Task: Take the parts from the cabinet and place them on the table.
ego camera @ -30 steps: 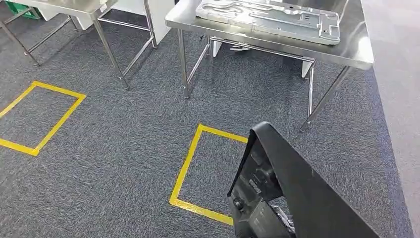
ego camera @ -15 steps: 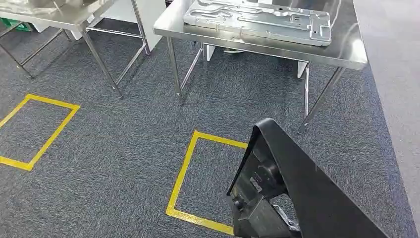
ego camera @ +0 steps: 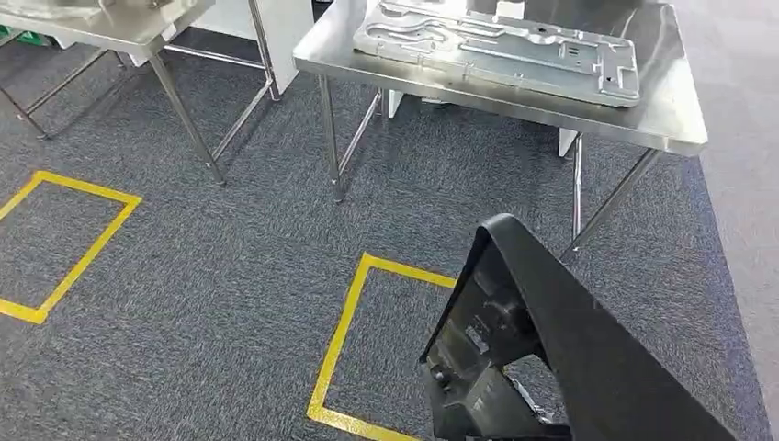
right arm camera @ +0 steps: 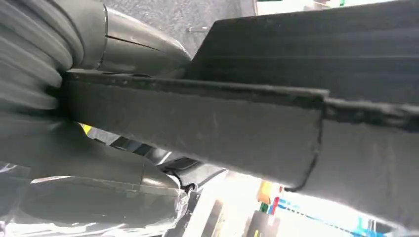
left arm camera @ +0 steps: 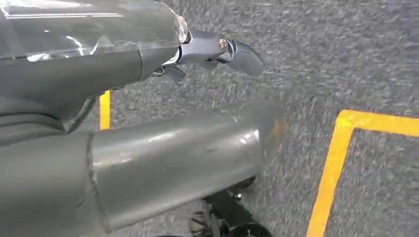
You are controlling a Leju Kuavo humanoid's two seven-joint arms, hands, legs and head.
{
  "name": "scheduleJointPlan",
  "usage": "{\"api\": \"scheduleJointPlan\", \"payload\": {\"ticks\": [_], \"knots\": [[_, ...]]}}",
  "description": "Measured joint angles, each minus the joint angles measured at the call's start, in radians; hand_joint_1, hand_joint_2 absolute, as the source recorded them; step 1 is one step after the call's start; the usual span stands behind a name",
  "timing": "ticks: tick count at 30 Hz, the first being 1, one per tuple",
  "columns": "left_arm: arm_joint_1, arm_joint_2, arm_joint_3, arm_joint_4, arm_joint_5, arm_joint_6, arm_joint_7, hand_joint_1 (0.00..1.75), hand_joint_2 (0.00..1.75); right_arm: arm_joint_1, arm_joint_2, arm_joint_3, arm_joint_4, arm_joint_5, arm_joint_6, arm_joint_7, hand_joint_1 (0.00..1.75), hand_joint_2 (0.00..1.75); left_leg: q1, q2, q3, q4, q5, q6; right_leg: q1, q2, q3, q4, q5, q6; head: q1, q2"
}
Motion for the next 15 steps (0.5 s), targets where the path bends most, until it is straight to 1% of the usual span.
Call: {"api": "scheduleJointPlan", "payload": {"ticks": [1, 2, 3, 4, 5, 6, 7, 8, 9, 10, 11, 12, 13, 14, 15], "knots": [[0.000, -0.001, 0.000, 0.000, 0.000, 0.000, 0.000, 0.00, 0.00, 0.000, -0.002, 0.001, 0.000, -0.002, 0.001, 0.000, 1.75, 1.75, -0.001, 0.009, 0.011, -0.002, -0.012, 0.000, 0.009, -0.023, 0.010, -0.069, 0.077, -0.017, 0.001, 0.000], [0.005, -0.004, 0.001, 0.002, 0.000, -0.001, 0.000, 0.00, 0.00, -0.001, -0.004, 0.001, 0.000, -0.003, 0.001, 0.000, 1.75, 1.75, -0.002, 0.015, 0.024, -0.003, -0.024, -0.002, 0.023, -0.072, 0.004, -0.101, 0.133, -0.035, 0.002, 0.000], [0.003, -0.006, 0.001, 0.004, 0.000, -0.001, 0.001, 0.00, 0.00, -0.005, -0.006, 0.002, 0.003, -0.004, 0.002, 0.001, 1.75, 1.75, -0.007, 0.019, 0.029, -0.006, -0.029, -0.011, 0.031, -0.080, -0.005, -0.111, 0.094, -0.035, 0.001, 0.000], [0.001, -0.006, 0.001, 0.004, 0.000, -0.001, 0.001, 0.00, 0.00, -0.006, -0.008, 0.004, 0.003, -0.005, 0.001, 0.001, 1.75, 1.75, -0.009, 0.035, 0.033, -0.018, -0.036, -0.022, 0.031, -0.064, -0.002, -0.112, 0.117, -0.038, 0.006, 0.000], [0.003, -0.005, 0.001, 0.004, 0.000, -0.001, 0.001, 0.00, 0.00, -0.005, -0.009, 0.005, 0.003, -0.005, 0.000, 0.001, 1.75, 1.75, -0.010, 0.043, 0.049, -0.012, -0.029, -0.026, 0.030, -0.049, 0.003, -0.122, 0.116, -0.039, 0.005, 0.000], [0.002, -0.005, 0.002, 0.004, 0.000, -0.001, 0.002, 0.00, 0.00, -0.006, -0.010, 0.008, 0.003, -0.005, -0.006, 0.000, 1.75, 1.75, -0.013, 0.047, 0.062, -0.017, -0.027, -0.029, 0.024, -0.038, 0.017, -0.129, 0.114, -0.042, 0.005, 0.000], [0.000, -0.005, 0.002, 0.004, 0.000, -0.001, 0.002, 0.00, 0.00, -0.005, -0.010, 0.011, 0.003, 0.001, -0.014, 0.000, 1.75, 1.75, -0.009, 0.038, 0.066, -0.008, -0.038, -0.032, 0.016, -0.031, 0.038, -0.144, 0.115, -0.044, 0.005, 0.000], [-0.005, -0.005, 0.002, 0.004, 0.001, -0.002, 0.002, 0.00, 0.00, -0.007, -0.011, 0.011, 0.003, 0.008, -0.021, 0.000, 1.75, 1.75, -0.006, 0.011, 0.055, 0.030, -0.040, -0.035, 0.016, -0.028, 0.053, -0.151, 0.110, -0.051, 0.003, 0.000], [-0.010, -0.006, 0.002, 0.006, 0.001, -0.003, 0.002, 0.00, 0.00, -0.013, -0.011, 0.013, 0.003, 0.016, -0.024, 0.000, 1.75, 1.75, -0.003, -0.004, 0.013, 0.099, -0.063, -0.038, 0.015, -0.024, 0.059, -0.152, 0.105, -0.058, -0.002, 0.000], [-0.010, -0.005, 0.002, 0.006, 0.001, -0.003, 0.002, 0.00, 0.00, -0.016, -0.011, 0.016, 0.004, 0.017, -0.027, 0.001, 1.75, 1.75, -0.001, -0.010, -0.033, 0.165, -0.092, -0.043, 0.015, -0.017, 0.064, -0.152, 0.099, -0.059, -0.002, 0.000], [-0.006, -0.003, 0.002, 0.006, 0.001, -0.003, 0.004, 0.00, 0.00, -0.017, -0.012, 0.019, 0.006, 0.017, -0.030, 0.003, 1.75, 1.75, -0.001, -0.012, -0.079, 0.224, -0.128, -0.048, 0.015, -0.011, 0.070, -0.152, 0.091, -0.060, -0.002, 0.000], [-0.004, -0.002, 0.002, 0.006, 0.001, -0.004, 0.004, 0.00, 0.00, -0.017, -0.013, 0.021, 0.008, 0.017, -0.031, 0.005, 1.75, 1.75, -0.001, -0.012, -0.113, 0.258, -0.143, -0.051, 0.015, -0.005, 0.078, -0.151, 0.085, -0.059, -0.003, 0.000], [-0.003, -0.001, 0.002, 0.006, 0.001, -0.004, 0.004, 0.00, 0.00, -0.018, -0.013, 0.023, 0.011, 0.016, -0.033, 0.007, 1.75, 1.75, -0.001, -0.012, -0.131, 0.254, -0.129, -0.053, 0.014, 0.000, 0.088, -0.151, 0.078, -0.057, -0.002, 0.000], [-0.003, 0.000, 0.002, 0.006, 0.001, -0.004, 0.004, 0.00, 0.00, -0.019, -0.014, 0.024, 0.014, 0.014, -0.035, 0.009, 1.75, 1.75, -0.001, -0.011, -0.131, 0.212, -0.085, -0.054, 0.013, 0.004, 0.100, -0.151, 0.069, -0.055, -0.003, 0.000], [-0.003, 0.001, 0.002, 0.006, 0.001, -0.004, 0.004, 0.00, 0.00, -0.020, -0.016, 0.025, 0.014, 0.014, -0.035, 0.010, 1.75, 1.75, 0.000, -0.011, -0.117, 0.140, -0.018, -0.055, 0.012, 0.005, 0.114, -0.150, 0.060, -0.052, -0.003, 0.000]]}}
